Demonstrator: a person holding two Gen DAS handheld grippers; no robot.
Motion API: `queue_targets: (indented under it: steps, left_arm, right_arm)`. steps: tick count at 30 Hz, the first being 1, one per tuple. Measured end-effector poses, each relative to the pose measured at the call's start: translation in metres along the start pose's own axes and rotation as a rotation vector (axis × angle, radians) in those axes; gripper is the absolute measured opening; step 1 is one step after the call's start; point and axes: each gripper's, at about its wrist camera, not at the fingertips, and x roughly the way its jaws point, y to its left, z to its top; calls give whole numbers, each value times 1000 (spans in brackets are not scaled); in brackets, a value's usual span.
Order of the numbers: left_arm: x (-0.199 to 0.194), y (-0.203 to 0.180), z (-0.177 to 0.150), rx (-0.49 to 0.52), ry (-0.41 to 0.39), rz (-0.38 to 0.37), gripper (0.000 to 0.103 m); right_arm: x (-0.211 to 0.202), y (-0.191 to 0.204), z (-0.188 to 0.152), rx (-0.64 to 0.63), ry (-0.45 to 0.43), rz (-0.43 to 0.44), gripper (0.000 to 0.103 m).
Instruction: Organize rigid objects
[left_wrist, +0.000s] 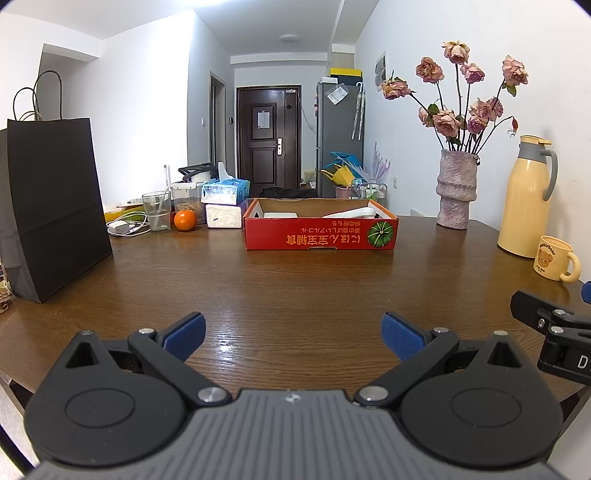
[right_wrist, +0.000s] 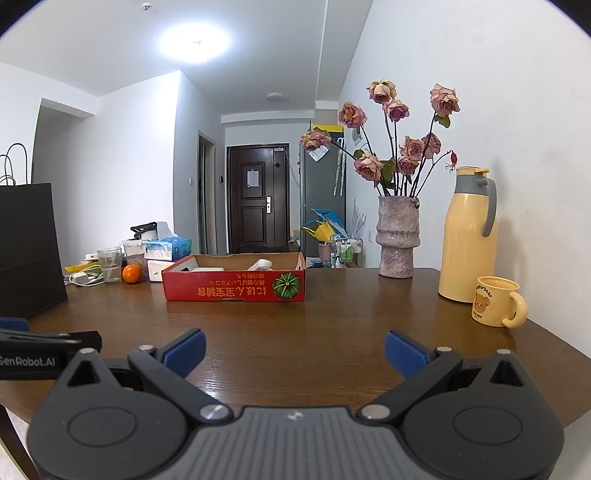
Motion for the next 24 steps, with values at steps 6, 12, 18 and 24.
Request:
queue_targets:
  steps: [6,12,18,24]
  left_arm:
    - [1,1,0,-2,1,0,103]
    - [0,1,0,-2,0,-1,103]
    - [1,1,-1,-4,3,-5,103]
    - [1,1,-2,-15,1,-11,103]
  right_arm:
    - [0,0,0,0,0,0,103]
    - [0,0,0,-1,1,0,103]
    - [0,0,0,-1,1,0,103]
    - [0,0,0,-1,2,0,103]
